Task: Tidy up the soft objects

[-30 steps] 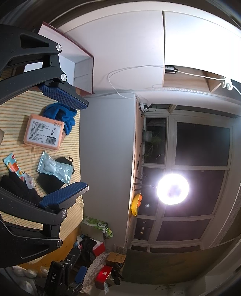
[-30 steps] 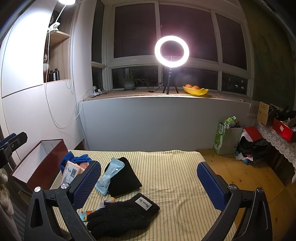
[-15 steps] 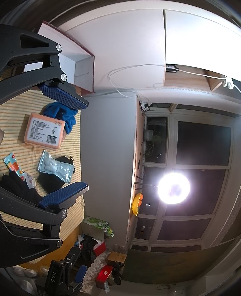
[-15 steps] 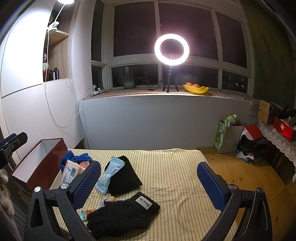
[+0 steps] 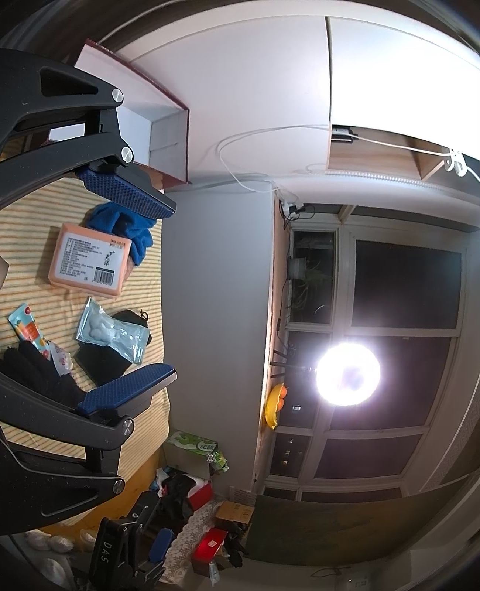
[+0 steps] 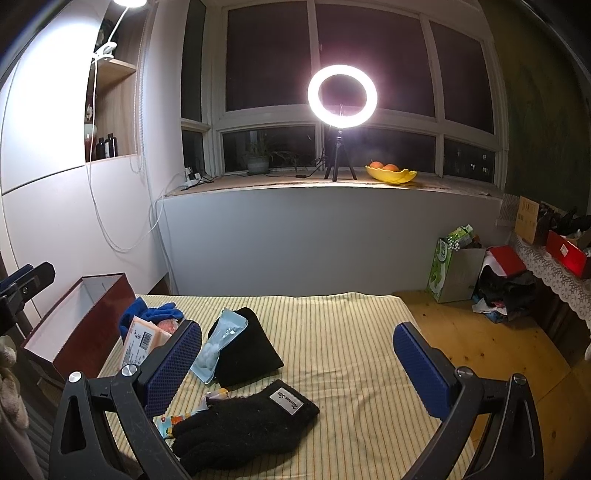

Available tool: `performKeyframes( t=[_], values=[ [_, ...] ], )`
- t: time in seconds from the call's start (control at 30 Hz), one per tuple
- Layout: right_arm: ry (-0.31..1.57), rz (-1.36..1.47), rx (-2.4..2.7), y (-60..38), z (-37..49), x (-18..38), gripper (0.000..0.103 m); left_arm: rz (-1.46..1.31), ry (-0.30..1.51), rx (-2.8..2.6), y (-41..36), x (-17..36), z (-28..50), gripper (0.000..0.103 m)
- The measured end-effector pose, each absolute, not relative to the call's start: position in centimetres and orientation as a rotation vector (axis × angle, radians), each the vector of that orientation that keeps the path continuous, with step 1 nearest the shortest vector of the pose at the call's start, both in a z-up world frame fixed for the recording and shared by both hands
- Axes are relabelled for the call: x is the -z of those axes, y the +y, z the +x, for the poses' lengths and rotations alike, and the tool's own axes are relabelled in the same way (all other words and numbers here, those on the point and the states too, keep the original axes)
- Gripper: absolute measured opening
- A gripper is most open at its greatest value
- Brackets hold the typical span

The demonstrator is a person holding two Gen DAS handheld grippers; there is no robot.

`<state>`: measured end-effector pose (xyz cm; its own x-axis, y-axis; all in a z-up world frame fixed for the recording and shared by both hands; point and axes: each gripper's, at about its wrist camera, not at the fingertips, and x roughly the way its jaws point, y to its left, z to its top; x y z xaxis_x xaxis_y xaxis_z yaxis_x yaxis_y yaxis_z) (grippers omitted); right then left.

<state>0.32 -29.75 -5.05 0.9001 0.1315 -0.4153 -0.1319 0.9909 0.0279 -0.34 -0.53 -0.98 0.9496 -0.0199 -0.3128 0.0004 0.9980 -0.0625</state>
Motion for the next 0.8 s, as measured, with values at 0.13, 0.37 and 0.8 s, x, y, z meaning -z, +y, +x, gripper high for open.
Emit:
performKeyframes(
  t=[0.13,0.37,0.8],
  values=[
    [0.438,0.000,-0.138,-29.7,0.4,5.4,0.102,-0.062,0.327,0.011,-0.4,1.1,-0.1,0.081],
    [0.459,0.007,-0.140,-30.0,0.6,5.7,0.102,-0.062,0.346,0.015,-0.4,1.7,0.1,0.081],
    [0.553,0.051,-0.187,-31.4,2.0,7.9,0.102,-0.101,0.472,0.059,0.4,4.8,0.7,0.081]
  ],
)
